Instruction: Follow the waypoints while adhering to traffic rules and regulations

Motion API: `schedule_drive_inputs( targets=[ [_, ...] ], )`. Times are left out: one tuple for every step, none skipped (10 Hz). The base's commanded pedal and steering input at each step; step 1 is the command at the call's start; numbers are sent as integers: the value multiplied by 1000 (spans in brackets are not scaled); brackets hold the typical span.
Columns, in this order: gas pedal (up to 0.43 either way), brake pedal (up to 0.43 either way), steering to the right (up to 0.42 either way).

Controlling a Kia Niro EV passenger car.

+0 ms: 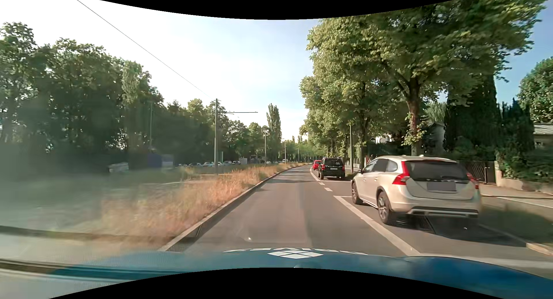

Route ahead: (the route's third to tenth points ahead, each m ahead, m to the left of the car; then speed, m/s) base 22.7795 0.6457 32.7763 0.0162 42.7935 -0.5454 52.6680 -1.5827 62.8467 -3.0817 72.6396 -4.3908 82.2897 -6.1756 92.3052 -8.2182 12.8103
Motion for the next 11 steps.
schedule_drive_inputs(
  targets=[
    [157, 0, 7],
    [157, 0, 8],
    [157, 0, 7],
    [157, 0, 7],
    [157, 0, 7],
    [157, 0, 8],
    [157, 0, 9],
    [157, 0, 9],
    [157, 0, 9],
    [157, 0, 9],
    [157, 0, 9]
  ],
)
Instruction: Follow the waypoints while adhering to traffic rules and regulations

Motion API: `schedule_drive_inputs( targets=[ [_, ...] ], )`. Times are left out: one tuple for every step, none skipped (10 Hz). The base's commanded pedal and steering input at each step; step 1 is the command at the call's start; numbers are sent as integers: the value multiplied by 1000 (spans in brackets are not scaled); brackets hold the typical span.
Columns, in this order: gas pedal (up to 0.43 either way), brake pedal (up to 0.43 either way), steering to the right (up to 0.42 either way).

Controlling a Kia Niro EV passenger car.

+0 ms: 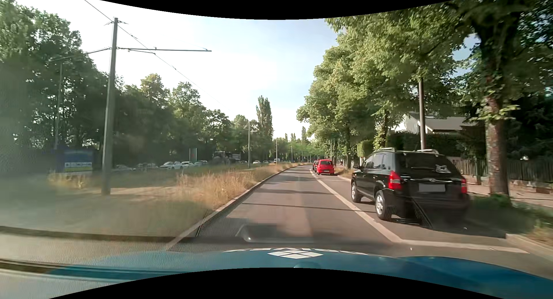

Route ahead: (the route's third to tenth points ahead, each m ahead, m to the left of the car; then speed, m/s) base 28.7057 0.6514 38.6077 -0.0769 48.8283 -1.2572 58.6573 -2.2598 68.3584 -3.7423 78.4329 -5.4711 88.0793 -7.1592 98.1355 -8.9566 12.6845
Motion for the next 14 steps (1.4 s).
schedule_drive_inputs(
  targets=[
    [157, 0, 9],
    [157, 0, 9],
    [157, 0, 9],
    [157, 0, 9],
    [157, 0, 9],
    [157, 0, 9],
    [157, 0, 9],
    [157, 0, 9],
    [157, 0, 9],
    [157, 0, 9],
    [157, 0, 8],
    [157, 0, 8],
    [157, 0, 7],
    [157, 0, 7]
  ],
)
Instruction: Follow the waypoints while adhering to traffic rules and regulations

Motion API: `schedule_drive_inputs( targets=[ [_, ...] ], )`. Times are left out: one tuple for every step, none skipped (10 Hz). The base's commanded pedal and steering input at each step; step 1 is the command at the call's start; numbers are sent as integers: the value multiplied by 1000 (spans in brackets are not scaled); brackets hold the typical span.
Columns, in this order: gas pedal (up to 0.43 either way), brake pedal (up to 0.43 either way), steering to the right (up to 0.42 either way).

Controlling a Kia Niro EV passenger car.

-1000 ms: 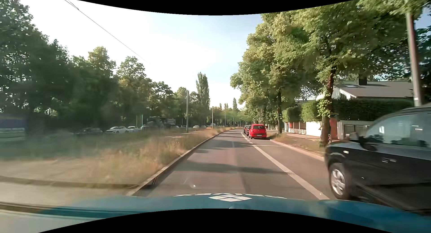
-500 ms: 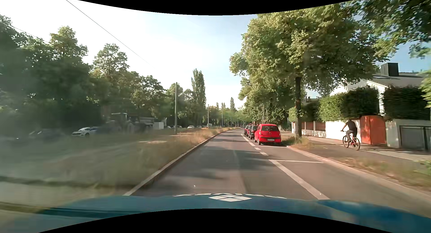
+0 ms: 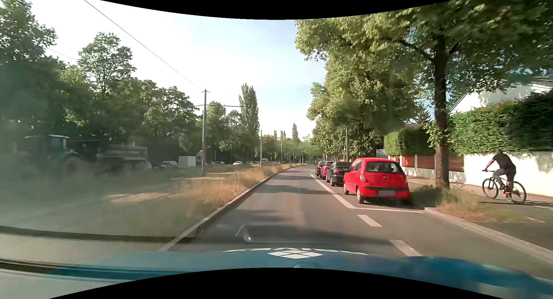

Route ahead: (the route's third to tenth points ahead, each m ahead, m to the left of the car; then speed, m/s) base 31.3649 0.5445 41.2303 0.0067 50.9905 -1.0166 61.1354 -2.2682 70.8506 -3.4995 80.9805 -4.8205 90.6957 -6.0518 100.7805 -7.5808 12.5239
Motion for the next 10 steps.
schedule_drive_inputs(
  targets=[
    [157, 0, 7],
    [157, 0, 9],
    [157, 0, 9],
    [157, 0, 9],
    [157, 0, 9],
    [157, 0, 9],
    [157, 0, 10],
    [157, 0, 10],
    [157, 0, 9],
    [157, 0, 10]
  ],
)
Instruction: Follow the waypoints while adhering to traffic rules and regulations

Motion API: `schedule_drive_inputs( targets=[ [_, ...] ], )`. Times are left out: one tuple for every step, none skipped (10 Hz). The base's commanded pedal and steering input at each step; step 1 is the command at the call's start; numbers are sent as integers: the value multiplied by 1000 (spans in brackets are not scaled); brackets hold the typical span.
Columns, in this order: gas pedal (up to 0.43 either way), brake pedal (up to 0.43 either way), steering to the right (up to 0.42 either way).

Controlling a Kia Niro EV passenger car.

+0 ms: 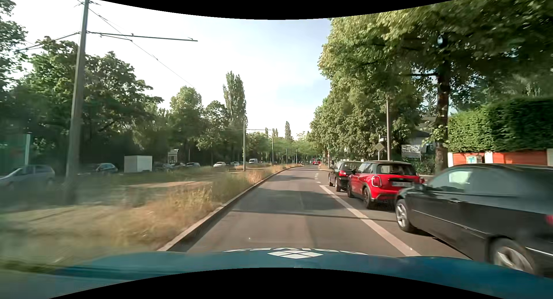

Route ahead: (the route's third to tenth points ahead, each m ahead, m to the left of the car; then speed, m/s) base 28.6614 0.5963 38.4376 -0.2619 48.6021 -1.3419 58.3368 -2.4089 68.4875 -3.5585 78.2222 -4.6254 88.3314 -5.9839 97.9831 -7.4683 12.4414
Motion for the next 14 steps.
schedule_drive_inputs(
  targets=[
    [157, 0, 10],
    [157, 0, 10],
    [157, 0, 10],
    [157, 0, 11],
    [157, 0, 13],
    [157, 0, 16],
    [157, 0, 16],
    [157, 0, 16],
    [169, 0, 16],
    [177, 0, 15],
    [177, 0, 16],
    [177, 0, 15],
    [177, 0, 15],
    [177, 0, 14]
  ],
)
